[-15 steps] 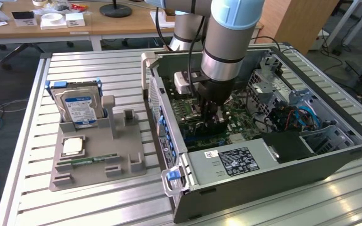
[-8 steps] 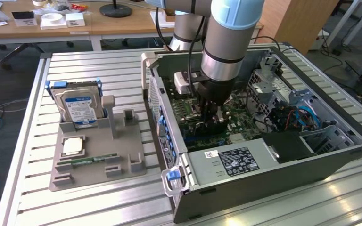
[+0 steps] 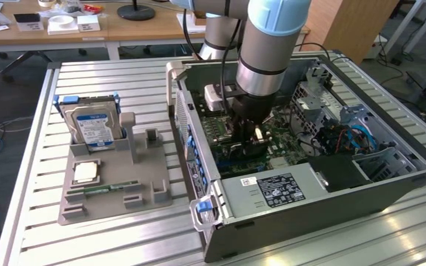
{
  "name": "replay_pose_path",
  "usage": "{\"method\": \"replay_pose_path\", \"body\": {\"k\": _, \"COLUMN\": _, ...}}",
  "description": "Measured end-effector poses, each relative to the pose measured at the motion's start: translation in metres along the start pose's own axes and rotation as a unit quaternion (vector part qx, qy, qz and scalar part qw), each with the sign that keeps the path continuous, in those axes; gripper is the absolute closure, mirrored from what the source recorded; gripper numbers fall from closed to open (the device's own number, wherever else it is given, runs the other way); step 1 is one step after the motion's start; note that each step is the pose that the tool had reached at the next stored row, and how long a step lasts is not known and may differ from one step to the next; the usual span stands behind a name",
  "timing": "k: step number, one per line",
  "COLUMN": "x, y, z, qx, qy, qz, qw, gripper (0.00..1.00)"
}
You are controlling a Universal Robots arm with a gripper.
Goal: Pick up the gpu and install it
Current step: 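Insert the gpu into the slot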
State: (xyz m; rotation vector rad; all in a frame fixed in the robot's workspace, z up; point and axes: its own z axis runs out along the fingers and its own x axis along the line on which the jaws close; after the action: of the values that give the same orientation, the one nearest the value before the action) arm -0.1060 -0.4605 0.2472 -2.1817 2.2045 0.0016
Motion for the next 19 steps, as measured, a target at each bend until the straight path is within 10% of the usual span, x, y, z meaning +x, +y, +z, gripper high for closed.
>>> {"method": "replay_pose_path", "body": {"k": 19, "x": -0.0002, "y": -0.0002, "z": -0.0063, "qx": 0.0001, "qy": -0.0002, "qz": 0.000, "qw": 1.0000, "gripper": 0.37}}
